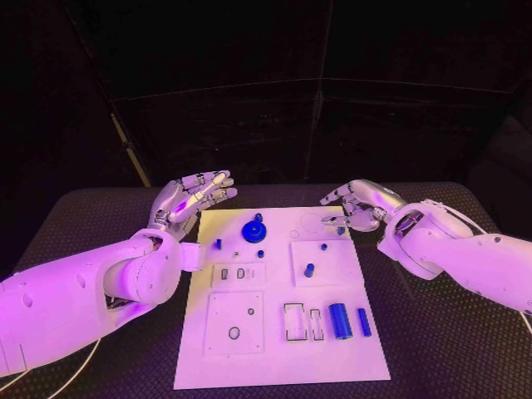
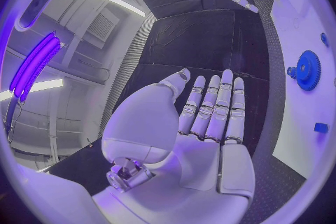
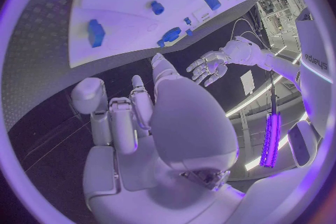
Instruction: Assemble the parts on the task board
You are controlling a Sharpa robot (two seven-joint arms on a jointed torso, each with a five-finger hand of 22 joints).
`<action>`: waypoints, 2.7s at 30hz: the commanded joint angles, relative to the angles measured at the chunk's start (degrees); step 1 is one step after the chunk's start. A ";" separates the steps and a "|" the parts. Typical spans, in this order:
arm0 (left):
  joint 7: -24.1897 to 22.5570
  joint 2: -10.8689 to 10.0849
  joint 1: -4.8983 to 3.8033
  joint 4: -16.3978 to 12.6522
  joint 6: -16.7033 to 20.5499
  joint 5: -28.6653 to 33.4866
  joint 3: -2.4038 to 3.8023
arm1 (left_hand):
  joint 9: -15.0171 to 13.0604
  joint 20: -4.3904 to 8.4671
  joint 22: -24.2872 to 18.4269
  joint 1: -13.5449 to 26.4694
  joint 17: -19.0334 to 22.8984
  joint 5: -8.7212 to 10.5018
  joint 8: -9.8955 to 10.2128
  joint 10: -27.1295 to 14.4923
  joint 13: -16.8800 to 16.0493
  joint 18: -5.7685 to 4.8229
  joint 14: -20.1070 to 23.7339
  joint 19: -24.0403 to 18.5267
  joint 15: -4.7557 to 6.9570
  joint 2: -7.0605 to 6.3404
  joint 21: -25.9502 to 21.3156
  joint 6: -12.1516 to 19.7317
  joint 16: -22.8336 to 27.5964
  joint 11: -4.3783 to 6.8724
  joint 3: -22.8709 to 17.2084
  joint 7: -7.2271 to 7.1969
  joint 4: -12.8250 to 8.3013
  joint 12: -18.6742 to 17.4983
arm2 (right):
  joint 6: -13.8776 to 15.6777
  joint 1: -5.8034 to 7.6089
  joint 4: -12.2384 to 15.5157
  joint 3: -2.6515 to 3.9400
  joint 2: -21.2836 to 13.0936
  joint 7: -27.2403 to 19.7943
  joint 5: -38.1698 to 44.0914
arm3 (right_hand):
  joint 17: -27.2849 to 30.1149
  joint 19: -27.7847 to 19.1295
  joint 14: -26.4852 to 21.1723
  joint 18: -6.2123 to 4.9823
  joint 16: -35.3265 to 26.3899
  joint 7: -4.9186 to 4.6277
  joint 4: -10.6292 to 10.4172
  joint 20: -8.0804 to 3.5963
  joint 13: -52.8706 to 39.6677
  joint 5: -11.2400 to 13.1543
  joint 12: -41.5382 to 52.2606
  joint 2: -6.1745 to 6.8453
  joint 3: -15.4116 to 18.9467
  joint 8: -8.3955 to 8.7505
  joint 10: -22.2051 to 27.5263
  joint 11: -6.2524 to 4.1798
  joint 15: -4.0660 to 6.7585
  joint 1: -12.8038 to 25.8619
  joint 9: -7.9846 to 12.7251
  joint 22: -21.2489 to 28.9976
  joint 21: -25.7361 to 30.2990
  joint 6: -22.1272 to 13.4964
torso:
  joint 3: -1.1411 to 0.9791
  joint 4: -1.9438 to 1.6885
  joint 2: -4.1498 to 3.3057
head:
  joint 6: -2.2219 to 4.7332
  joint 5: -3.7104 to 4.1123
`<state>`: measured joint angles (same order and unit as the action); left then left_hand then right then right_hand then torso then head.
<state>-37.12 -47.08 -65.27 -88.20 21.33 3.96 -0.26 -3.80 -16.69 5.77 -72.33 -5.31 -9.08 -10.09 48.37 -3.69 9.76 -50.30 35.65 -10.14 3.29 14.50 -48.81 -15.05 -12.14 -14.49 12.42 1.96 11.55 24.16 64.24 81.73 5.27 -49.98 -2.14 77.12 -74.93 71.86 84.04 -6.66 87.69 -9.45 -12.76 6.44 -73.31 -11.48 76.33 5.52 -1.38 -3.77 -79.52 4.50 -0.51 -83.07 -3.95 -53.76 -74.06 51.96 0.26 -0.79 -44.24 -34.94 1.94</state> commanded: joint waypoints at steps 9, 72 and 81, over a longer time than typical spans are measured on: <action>-0.52 0.42 -0.04 0.96 -2.14 -0.10 0.03 | 0.07 0.32 0.09 0.89 0.45 -0.04 0.59 2.43 0.05 0.79 -2.57 3.23 0.46 -0.26 1.18 -2.01 0.70 0.58 -1.43 1.60 -0.05 -0.29 | -6.26 -0.25 -3.14 -0.01 -3.06 -4.47 -4.06 | -7.17 -1.10 4.22 -0.26 -0.36 -0.18 0.68 -0.12 1.04 -0.70 -1.18 0.54 0.91 0.35 1.03 0.03 0.31 -1.60 0.29 1.23 0.81 -2.19 | -0.02 -0.11 -0.05 | -0.05 1.15; -0.05 0.79 0.19 1.25 -2.13 -0.10 0.02 | 0.14 0.37 -0.06 1.14 0.73 -0.03 1.10 2.58 0.11 0.76 -2.92 3.89 0.43 -0.57 1.24 -2.11 1.46 0.46 -1.78 1.82 -0.12 -0.94 | -7.00 -2.46 -8.60 -0.01 0.70 -3.93 -3.37 | -9.54 0.74 4.77 0.24 0.43 1.01 0.53 -0.78 -1.49 -1.43 0.94 -4.79 0.56 -2.28 -0.96 -1.02 1.13 -2.63 -0.49 -1.77 -0.84 6.05 | 0.08 -0.04 -0.03 | -1.05 1.08; -0.02 0.78 0.19 1.28 -2.11 -0.10 0.02 | 0.14 0.37 -0.07 1.15 0.73 -0.03 1.11 2.58 0.11 0.76 -2.92 3.90 0.43 -0.57 1.24 -2.11 1.47 0.46 -1.79 1.83 -0.12 -0.94 | -6.19 -2.48 -8.57 -0.01 0.89 -3.97 -3.37 | -10.32 1.43 4.95 0.42 0.69 2.27 1.40 -1.48 -2.32 1.74 1.58 -7.14 -1.44 -3.59 -1.62 -2.06 1.96 -3.99 -0.71 -2.91 -1.45 9.39 | 0.09 -0.11 -0.02 | -1.21 1.16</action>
<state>-36.88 -46.29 -65.01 -86.80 19.91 3.96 -0.28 -3.71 -16.33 5.77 -71.76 -4.64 -9.08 -9.32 50.68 -3.65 9.75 -52.75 39.09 -9.73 2.72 15.60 -50.48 -13.92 -11.67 -15.88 12.89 1.85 10.81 17.16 61.68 73.00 5.24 -49.16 -6.05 73.84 -74.95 72.98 84.04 -6.67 88.19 -7.41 -11.36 4.95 -75.52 -9.96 77.64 -0.59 -2.54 -7.00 -80.26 3.36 0.94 -86.61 -4.45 -56.61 -75.18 60.85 0.35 -0.88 -44.26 -36.14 3.04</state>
